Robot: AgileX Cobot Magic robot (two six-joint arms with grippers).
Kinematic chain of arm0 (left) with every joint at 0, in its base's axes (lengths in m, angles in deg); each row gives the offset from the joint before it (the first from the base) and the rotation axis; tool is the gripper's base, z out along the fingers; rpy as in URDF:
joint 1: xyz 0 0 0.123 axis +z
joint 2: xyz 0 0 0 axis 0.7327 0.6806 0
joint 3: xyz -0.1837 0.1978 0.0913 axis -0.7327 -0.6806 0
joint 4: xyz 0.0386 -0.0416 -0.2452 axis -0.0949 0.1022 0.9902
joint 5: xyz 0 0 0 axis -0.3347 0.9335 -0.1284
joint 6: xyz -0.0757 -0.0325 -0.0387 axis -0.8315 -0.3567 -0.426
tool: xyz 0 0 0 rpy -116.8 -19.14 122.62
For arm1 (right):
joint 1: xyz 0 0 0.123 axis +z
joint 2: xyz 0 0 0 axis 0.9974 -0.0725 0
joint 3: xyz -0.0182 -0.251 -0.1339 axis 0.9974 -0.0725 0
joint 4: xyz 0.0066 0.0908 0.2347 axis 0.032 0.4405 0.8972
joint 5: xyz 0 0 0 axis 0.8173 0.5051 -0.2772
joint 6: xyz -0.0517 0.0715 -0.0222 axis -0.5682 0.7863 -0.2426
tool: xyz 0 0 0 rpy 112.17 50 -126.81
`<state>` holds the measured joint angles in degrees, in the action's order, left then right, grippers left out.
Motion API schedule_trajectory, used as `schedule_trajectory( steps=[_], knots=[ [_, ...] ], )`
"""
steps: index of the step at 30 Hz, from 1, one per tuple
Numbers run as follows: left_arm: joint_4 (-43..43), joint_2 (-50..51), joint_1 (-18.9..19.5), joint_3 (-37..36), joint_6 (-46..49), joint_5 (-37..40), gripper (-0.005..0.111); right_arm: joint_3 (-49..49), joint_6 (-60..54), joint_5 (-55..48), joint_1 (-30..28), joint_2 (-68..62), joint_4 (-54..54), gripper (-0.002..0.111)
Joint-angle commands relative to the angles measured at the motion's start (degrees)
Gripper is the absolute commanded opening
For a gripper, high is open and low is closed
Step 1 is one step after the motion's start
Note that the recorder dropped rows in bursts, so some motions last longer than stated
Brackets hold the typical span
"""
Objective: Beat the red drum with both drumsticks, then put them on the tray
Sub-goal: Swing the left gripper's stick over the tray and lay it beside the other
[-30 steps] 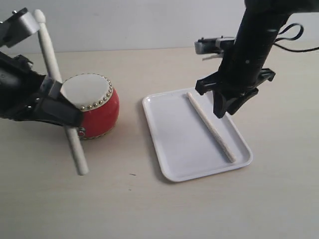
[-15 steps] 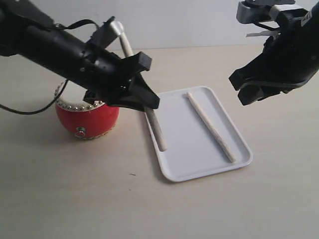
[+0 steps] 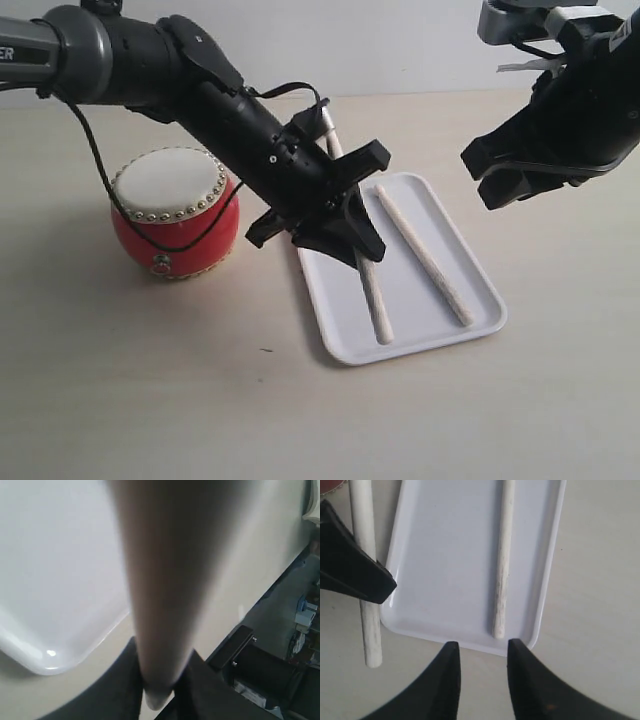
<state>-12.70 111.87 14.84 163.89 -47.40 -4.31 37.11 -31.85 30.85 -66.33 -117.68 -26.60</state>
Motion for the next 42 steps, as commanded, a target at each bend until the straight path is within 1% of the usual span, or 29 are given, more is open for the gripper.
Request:
schedule_trajectory(
  steps=[1,5,11,16,23,30,42],
  knots=[
    [0.9,2.1,-0.4,0.5,-1.3,0.5,0.0,-0.3,0.2,0.5,-0.3,0.5,0.2,0.032],
    [1.9,4.2,-0.4,0.7,-1.3,-0.1,0.0,-0.3,0.2,0.6,-0.3,0.5,0.2,0.032],
    [1.3,7.2,-0.4,5.3,-1.7,0.2,0.0,-0.3,0.2,0.6,-0.3,0.5,0.2,0.032],
    [1.1,10.0,-0.3,6.5,-2.1,0.7,0.0,-0.3,0.2,0.7,-0.3,0.5,0.2,0.032],
    [0.3,10.8,-0.2,8.8,-2.1,-1.5,0.0,-0.3,0.2,0.8,-0.3,0.5,-0.3,0.032],
    [-1.8,11.3,-0.2,9.0,-2.1,-1.6,0.0,-0.3,0.2,1.3,-0.3,0.5,-0.3,0.032],
    [-1.6,11.9,-0.2,9.0,-2.1,-2.1,0.0,-0.3,0.2,1.5,-0.3,0.5,-0.3,0.032]
  ],
)
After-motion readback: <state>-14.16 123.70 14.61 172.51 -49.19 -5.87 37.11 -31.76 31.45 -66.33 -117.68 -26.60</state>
